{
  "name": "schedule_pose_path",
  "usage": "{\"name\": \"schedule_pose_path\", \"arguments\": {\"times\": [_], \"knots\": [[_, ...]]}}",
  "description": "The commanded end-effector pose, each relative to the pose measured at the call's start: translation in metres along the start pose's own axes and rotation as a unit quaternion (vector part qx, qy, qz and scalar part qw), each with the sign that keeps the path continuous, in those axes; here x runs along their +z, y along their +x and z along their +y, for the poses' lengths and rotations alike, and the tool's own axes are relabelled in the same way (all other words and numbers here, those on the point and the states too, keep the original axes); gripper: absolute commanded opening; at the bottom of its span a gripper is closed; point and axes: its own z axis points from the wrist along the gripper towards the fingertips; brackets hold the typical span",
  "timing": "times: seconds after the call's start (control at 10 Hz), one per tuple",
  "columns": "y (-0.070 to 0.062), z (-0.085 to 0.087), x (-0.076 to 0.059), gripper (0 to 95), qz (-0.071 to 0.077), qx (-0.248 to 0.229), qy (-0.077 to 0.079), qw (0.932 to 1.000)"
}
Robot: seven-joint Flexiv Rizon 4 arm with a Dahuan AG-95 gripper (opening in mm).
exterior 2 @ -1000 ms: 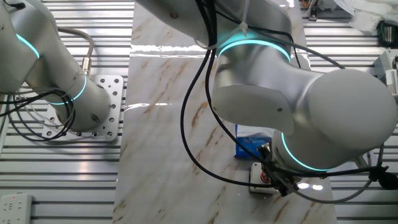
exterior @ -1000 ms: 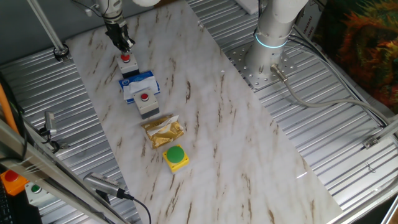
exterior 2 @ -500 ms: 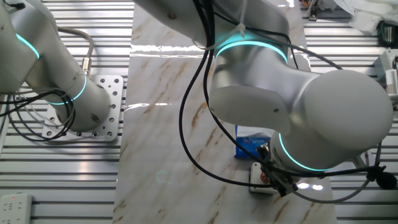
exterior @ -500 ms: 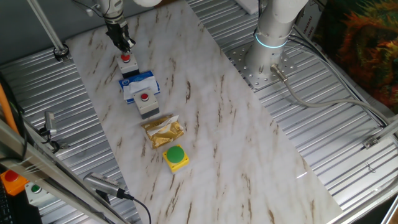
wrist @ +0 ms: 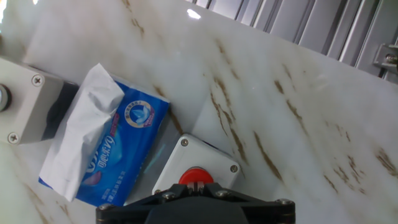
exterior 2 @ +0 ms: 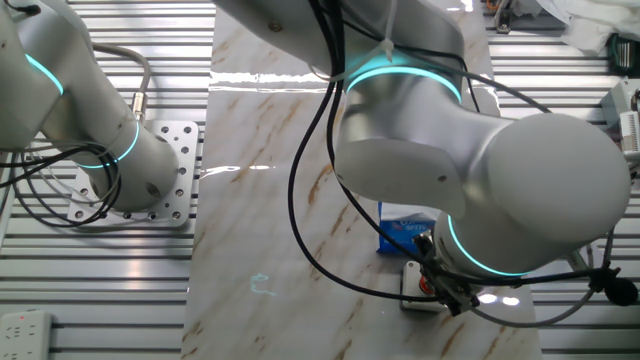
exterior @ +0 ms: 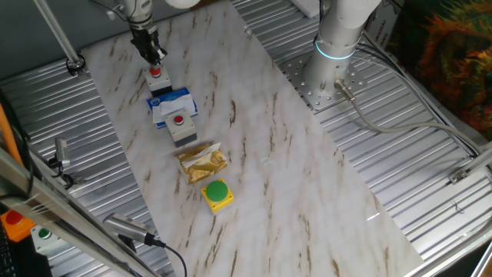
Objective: Press three buttons from left to right in sequence
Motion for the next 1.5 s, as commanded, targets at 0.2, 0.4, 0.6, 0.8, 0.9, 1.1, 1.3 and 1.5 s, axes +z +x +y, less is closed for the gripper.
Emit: {"name": "schedule_pose_path", "arguments": {"times": [0.2, 0.4, 0.6, 0.8, 0.9, 1.1, 1.3, 1.5], "knots": [[-0.002, 0.001, 0.012, 0.0, 0.0, -0.001, 0.003, 1.0], [-0.002, 0.001, 0.013, 0.0, -0.002, 0.0, 0.002, 1.0], [-0.002, 0.003, 0.016, 0.0, -0.005, 0.0, 0.005, 1.0], [0.0, 0.01, 0.025, 0.0, -0.013, 0.004, 0.009, 0.9999], [0.0, 0.015, 0.032, 0.0, -0.018, 0.003, 0.015, 0.9997], [0.0, 0.015, 0.032, 0.0, -0.016, -0.003, 0.015, 0.9998], [0.002, 0.012, 0.028, 0.0, -0.017, -0.007, 0.014, 0.9997], [0.002, 0.007, 0.022, 0.0, -0.014, -0.008, 0.01, 0.9998]]}}
